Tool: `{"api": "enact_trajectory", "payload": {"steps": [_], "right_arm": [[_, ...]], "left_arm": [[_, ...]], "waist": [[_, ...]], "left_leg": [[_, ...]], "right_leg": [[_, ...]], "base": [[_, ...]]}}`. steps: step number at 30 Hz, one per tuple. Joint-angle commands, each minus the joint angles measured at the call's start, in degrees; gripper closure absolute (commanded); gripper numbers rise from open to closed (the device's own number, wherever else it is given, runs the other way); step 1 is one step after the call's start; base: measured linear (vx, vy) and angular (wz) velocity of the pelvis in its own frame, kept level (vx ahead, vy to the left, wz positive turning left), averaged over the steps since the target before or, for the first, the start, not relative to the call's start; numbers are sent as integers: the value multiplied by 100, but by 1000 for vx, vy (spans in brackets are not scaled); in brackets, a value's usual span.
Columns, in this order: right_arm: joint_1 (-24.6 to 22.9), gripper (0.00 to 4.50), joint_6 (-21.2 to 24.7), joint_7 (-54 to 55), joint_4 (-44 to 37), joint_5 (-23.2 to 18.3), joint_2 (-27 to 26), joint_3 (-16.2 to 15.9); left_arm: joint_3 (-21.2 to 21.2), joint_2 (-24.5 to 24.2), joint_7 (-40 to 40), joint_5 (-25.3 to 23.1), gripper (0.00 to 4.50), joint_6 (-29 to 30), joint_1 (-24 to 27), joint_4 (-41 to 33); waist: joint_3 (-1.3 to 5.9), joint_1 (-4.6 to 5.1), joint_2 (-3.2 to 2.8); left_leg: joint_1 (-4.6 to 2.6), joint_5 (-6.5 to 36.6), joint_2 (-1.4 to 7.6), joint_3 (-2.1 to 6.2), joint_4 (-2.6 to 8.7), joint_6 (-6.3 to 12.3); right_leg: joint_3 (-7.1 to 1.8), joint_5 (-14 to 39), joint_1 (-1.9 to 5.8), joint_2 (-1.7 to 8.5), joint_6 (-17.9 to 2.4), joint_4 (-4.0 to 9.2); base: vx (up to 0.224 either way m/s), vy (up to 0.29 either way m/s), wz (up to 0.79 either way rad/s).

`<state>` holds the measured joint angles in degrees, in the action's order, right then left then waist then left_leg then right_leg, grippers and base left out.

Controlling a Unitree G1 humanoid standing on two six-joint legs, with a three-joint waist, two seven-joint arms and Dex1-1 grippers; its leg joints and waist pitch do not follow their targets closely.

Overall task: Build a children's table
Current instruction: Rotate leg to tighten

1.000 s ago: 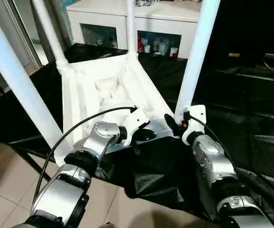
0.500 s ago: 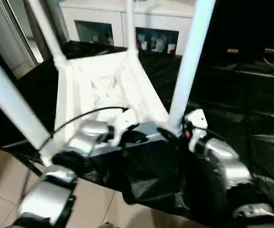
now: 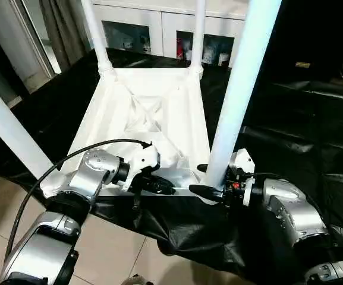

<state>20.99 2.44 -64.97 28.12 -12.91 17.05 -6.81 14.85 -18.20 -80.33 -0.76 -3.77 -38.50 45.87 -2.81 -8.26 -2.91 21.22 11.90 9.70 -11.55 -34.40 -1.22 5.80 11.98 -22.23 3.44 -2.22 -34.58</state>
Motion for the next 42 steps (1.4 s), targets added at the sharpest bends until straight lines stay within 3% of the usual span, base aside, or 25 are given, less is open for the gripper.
{"api": "enact_trajectory", "payload": {"steps": [1, 4, 9, 11, 12, 14, 15, 16, 17, 18, 19, 20, 22, 27, 28, 29, 30, 33, 35, 37, 40, 42], "right_arm": [[-18, 142, 128, -256, -35, 15, -47, -258], [-35, 171, 160, -331, -42, 28, -22, -293], [-137, 179, 180, -249, -76, 48, -40, -301], [-177, 180, 46, 535, 69, 319, -228, -229], [-176, 180, 22, 690, 110, 374, -268, -214], [-174, 180, -2, 849, 152, 430, -309, -199], [-81, 180, 43, 1879, 471, 592, -621, 30], [-81, 180, 43, 1879, 471, 592, -621, 30], [21, 180, 250, 3041, 694, 627, -1000, 351], [63, 181, 305, 3406, 766, 663, -1115, 424], [112, 181, 347, 3702, 853, 713, -1217, 454], [127, 181, 357, 3767, 878, 724, -1245, 456], [254, 181, 406, 4171, 1038, 792, -1425, 462], [516, 181, 227, 4375, 1245, 933, -1565, 321], [527, 146, 207, 4373, 1253, 932, -1574, 330], [551, 146, 162, 4369, 1272, 930, -1594, 351], [580, 111, 120, 4259, 1260, 832, -1630, 417], [620, 90, -63, 3686, 1156, 635, -1600, 462], [590, 66, -58, 3357, 1054, 566, -1492, 405], [465, 66, -26, 2376, 758, 400, -1098, 161], [309, 66, 42, 1513, 437, 270, -701, -42], [171, 66, 188, 803, 136, 143, -348, -197]], "left_arm": [[142, 82, -101, 45, 450, 40, 68, -86], [141, 86, -101, 41, 450, 48, 85, -96], [100, 122, 137, -5, 450, 58, 102, -84], [4, 256, 587, -55, 450, 109, 16, 62], [-11, 280, 666, -68, 450, 113, -2, 91], [-26, 305, 748, -81, 450, 118, -19, 120], [-123, 526, 1390, -162, 450, 179, -179, 358], [-123, 526, 1390, -162, 450, 179, -179, 358], [-181, 836, 2184, -282, 450, 249, -384, 619], [-199, 957, 2452, -315, 450, 289, -454, 704], [-208, 1074, 2658, -334, 450, 332, -515, 770], [-213, 1108, 2736, -343, 450, 342, -534, 788], [-251, 1326, 3173, -367, 450, 399, -652, 902], [-224, 1581, 3366, -386, 450, 393, -741, 953], [-221, 1585, 3355, -389, 450, 383, -742, 955], [-215, 1595, 3329, -396, 450, 362, -744, 961], [-190, 1587, 3213, -400, 450, 318, -728, 944], [-143, 1460, 2864, -413, 450, 172, -683, 962], [-109, 1366, 2672, -407, 450, 93, -643, 928], [-18, 1109, 2035, -307, 450, -22, -512, 774], [86, 839, 1336, -230, 450, -15, -368, 564], [171, 582, 726, -173, 450, -23, -242, 399]], "waist": [[385, -13, 91], [393, -17, 85], [399, -30, 77], [387, -36, 17], [351, -8, 49], [324, 4, 56], [295, 20, -3], [267, 46, 7], [229, 75, 5], [211, 111, 11], [193, 133, -7], [206, 156, 15], [229, 168, 19], [279, 163, 6], [281, 164, 6], [283, 171, 1], [292, 167, 12], [305, 161, 2], [329, 153, 5], [339, 148, 8], [393, 113, 13], [463, 113, 20]], "left_leg": [[-68, 363, 518, 237, 377, 560], [-64, 288, 518, 240, 366, 610], [-66, 295, 520, 241, 358, 614], [-73, 362, 530, 254, 370, 556], [-77, 568, 522, 252, 399, 462], [-120, 937, 497, 248, 420, 277], [-135, 1091, 499, 250, 437, 183], [-161, 1243, 492, 252, 454, 115], [-183, 1488, 481, 295, 493, -27], [-260, 1793, 475, 330, 513, -180], [-265, 1916, 458, 341, 517, -217], [-311, 2041, 443, 352, 513, -236], [-294, 1807, 425, 324, 513, -98], [-200, 1293, 459, 297, 521, 101], [-193, 1255, 460, 293, 516, 122], [-159, 1181, 455, 293, 513, 166], [-144, 1114, 457, 294, 508, 215], [-146, 1073, 455, 283, 495, 250], [-98, 890, 471, 286, 493, 337], [-78, 811, 470, 279, 476, 413], [-62, 474, 497, 276, 426, 605], [-20, 36, 483, 271, 342, 910]], "right_leg": [[-410, 370, 275, 737, -1162, 325], [-402, 234, 271, 727, -1169, 304], [-400, 206, 273, 726, -1171, 303], [-399, 303, 253, 723, -1160, 316], [-400, 581, 247, 719, -1133, 368], [-418, 1284, 244, 752, -1044, 461], [-430, 1718, 227, 752, -951, 519], [-430, 1979, 196, 742, -912, 562], [-417, 2560, 220, 759, -772, 623], [-390, 3085, 191, 773, -635, 680], [-375, 3295, 194, 764, -556, 704], [-358, 3515, 193, 778, -436, 761], [-389, 3248, 211, 778, -441, 791], [-434, 2243, 248, 760, -688, 662], [-437, 2161, 252, 762, -715, 648], [-434, 2051, 274, 760, -745, 626], [-432, 2014, 281, 762, -757, 612], [-433, 1957, 276, 757, -783, 603], [-421, 1580, 312, 740, -829, 540], [-405, 1352, 335, 731, -880, 511], [-401, 600, 347, 730, -1025, 403], [-386, -416, 342, 701, -1154, 248]], "base": [[0, 0, 0], [0, 0, 0], [0, 0, 0], [0, 0, 0], [0, 0, 0], [0, 0, 0], [0, 0, 0], [0, 0, 0], [0, 0, 0], [-61, -2, -7], [-61, -2, -7], [-55, 11, -4], [0, 0, 0], [0, 0, 0], [0, 0, 0], [0, 0, 0], [0, 0, 0], [0, 0, 0], [0, 0, 0], [0, 0, 0], [0, 0, 0], [0, 0, 0]]}}
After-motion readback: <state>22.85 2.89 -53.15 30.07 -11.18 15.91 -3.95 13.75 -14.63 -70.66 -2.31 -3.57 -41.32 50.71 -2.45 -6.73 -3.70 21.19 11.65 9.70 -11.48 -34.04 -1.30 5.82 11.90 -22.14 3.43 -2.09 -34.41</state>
